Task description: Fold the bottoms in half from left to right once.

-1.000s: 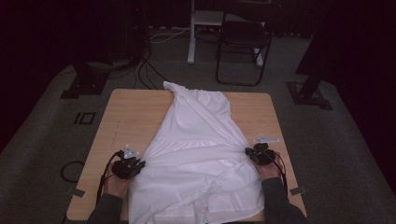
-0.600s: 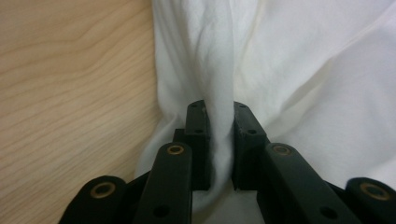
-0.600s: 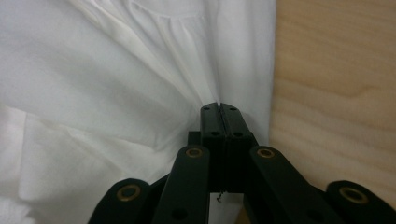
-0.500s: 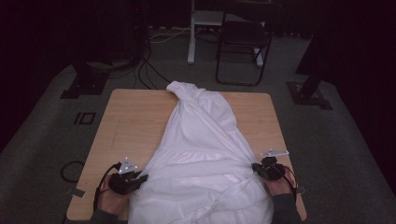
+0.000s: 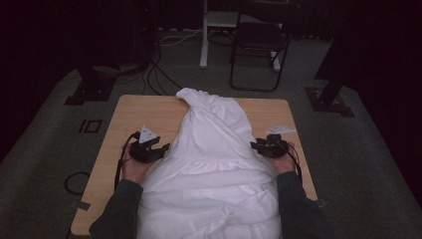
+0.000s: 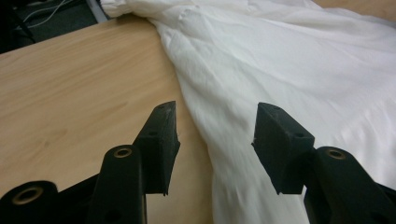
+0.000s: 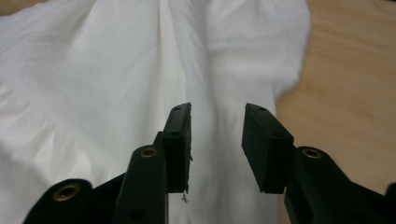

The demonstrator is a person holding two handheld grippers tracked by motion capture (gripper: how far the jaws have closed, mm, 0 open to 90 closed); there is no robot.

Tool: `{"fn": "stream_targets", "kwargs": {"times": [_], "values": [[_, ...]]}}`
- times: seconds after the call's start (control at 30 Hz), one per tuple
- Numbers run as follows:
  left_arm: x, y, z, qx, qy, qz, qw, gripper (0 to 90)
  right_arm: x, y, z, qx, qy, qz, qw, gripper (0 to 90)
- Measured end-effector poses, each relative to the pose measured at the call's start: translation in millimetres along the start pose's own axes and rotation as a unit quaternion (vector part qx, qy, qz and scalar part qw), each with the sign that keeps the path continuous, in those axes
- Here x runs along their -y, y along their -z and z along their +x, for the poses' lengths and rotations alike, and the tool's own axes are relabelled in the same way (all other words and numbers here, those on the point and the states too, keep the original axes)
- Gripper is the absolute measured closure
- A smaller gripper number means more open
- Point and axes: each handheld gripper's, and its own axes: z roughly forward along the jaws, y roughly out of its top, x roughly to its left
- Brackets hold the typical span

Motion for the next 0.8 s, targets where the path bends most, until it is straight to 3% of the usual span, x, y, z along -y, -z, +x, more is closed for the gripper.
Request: {"fn": "stream_targets", "kwargs": {"times": [0.13, 0.17, 0.2, 0.23, 0.27, 0.3, 0.33, 0.37, 0.43, 0.5, 0.53, 0.57, 0.6, 0.63, 0.67, 0.7, 0.73, 0.77, 0.8], "values": [[-8.3, -26.4, 4.0, 0.005, -0.002, 0.016, 0.9999, 48.6, -16.3, -28.6, 4.6, -0.005, 0.009, 0.000, 0.9999, 55.3], [-8.3, -26.4, 4.0, 0.005, -0.002, 0.016, 0.9999, 48.7, -19.4, -35.9, 5.5, -0.006, 0.008, -0.001, 1.0000, 52.8], [-6.2, -39.9, 8.1, 0.011, 0.009, 0.022, 0.9996, 48.6, -22.4, -43.6, 6.6, -0.008, 0.005, 0.002, 1.0000, 50.4], [-6.2, -39.9, 8.1, 0.011, 0.009, 0.022, 0.9996, 48.5, -25.3, -51.6, 7.5, -0.007, 0.006, 0.004, 1.0000, 48.8], [-2.5, -51.7, 10.4, 0.011, 0.019, 0.039, 0.9990, 48.0, -28.1, -59.5, 8.6, -0.007, 0.008, 0.008, 0.9999, 46.5], [-2.5, -51.7, 10.4, 0.011, 0.019, 0.039, 0.9990, 47.3, -28.1, -59.5, 8.6, -0.007, 0.008, 0.008, 0.9999, 46.5], [2.2, -63.2, 11.6, 0.016, 0.025, 0.054, 0.9981, 47.0, -34.0, -74.8, 11.0, -0.005, 0.015, 0.017, 0.9997, 44.1], [2.2, -63.2, 11.6, 0.016, 0.025, 0.054, 0.9981, 46.9, -34.0, -74.8, 11.0, -0.005, 0.015, 0.017, 0.9997, 44.1], [6.5, -75.6, 9.0, 0.021, 0.025, 0.068, 0.9972, 46.7, -43.3, -92.9, 13.8, 0.000, 0.022, 0.029, 0.9993, 43.0], [7.1, -77.8, 7.8, 0.021, 0.027, 0.068, 0.9971, 46.7, -47.3, -101.3, 14.3, 0.003, 0.018, 0.041, 0.9990, 49.6], [8.1, -82.1, 6.4, 0.023, 0.027, 0.074, 0.9966, 46.7, -48.9, -105.6, 12.7, -0.002, 0.016, 0.049, 0.9987, 59.2], [8.1, -82.1, 6.4, 0.023, 0.027, 0.074, 0.9966, 46.7, -48.9, -105.6, 12.7, -0.002, 0.016, 0.049, 0.9987, 59.2], [9.1, -84.6, 4.5, 0.025, 0.029, 0.077, 0.9963, 46.7, -50.7, -107.3, 11.4, -0.011, 0.018, 0.062, 0.9979, 83.1], [9.1, -84.6, 4.5, 0.025, 0.029, 0.077, 0.9963, 46.7, -52.4, -105.1, 11.5, 0.002, 0.028, 0.064, 0.9975, 88.5], [10.1, -86.3, 2.0, 0.024, 0.026, 0.082, 0.9960, 46.8, -55.0, -98.4, 11.8, 0.030, 0.033, 0.049, 0.9978, 89.1], [10.1, -86.3, 2.0, 0.024, 0.026, 0.082, 0.9960, 46.8, -55.0, -98.4, 11.8, 0.030, 0.033, 0.049, 0.9978, 89.1], [11.7, -87.8, -0.3, 0.022, 0.023, 0.087, 0.9957, 46.9, -60.4, -72.0, 3.7, 0.040, -0.004, -0.029, 0.9988, 89.3], [11.7, -87.8, -0.3, 0.022, 0.023, 0.087, 0.9957, 46.9, -60.4, -72.0, 3.7, 0.040, -0.004, -0.029, 0.9988, 89.3], [12.8, -89.3, -1.8, 0.022, 0.021, 0.091, 0.9954, 46.9, -61.2, -63.6, 0.1, 0.052, -0.018, -0.048, 0.9973, 89.3]]}}
